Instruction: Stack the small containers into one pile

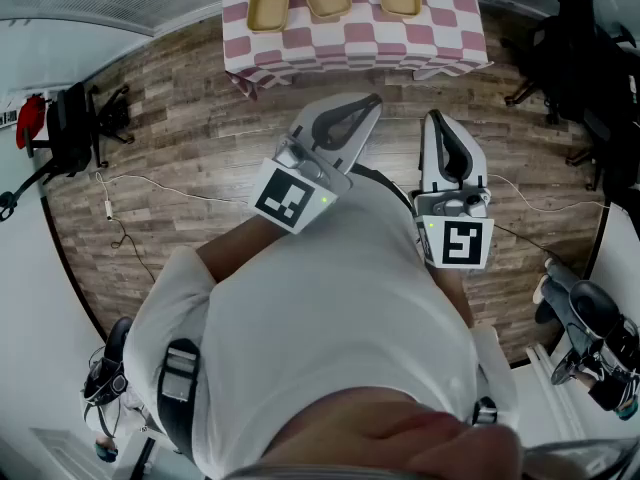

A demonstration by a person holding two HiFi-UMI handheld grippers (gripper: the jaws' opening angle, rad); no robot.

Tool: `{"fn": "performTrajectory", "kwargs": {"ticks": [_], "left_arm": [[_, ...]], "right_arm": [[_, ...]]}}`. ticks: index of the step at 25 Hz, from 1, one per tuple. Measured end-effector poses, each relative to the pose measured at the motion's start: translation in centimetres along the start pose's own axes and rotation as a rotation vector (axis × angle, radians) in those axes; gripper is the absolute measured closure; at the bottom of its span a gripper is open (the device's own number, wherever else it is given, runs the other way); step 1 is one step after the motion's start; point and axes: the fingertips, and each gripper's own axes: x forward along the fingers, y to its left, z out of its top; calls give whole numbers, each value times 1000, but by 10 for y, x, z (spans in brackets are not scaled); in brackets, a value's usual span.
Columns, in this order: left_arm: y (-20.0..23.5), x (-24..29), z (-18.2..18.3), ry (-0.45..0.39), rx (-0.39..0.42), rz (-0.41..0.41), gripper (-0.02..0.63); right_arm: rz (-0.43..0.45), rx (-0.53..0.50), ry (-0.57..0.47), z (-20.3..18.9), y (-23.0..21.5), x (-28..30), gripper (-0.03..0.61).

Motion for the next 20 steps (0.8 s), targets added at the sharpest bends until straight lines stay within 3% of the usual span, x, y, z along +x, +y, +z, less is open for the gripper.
{"fn": "performTrajectory", "kwargs": {"ticks": [9, 20], "left_arm": [[3, -1, 12, -15, 4, 2, 578], [-3, 17, 2, 9, -4, 11, 578]], "right_arm": [[7, 15, -11, 10, 2, 2, 548], [11, 72, -32, 4, -21, -1, 546]]}}
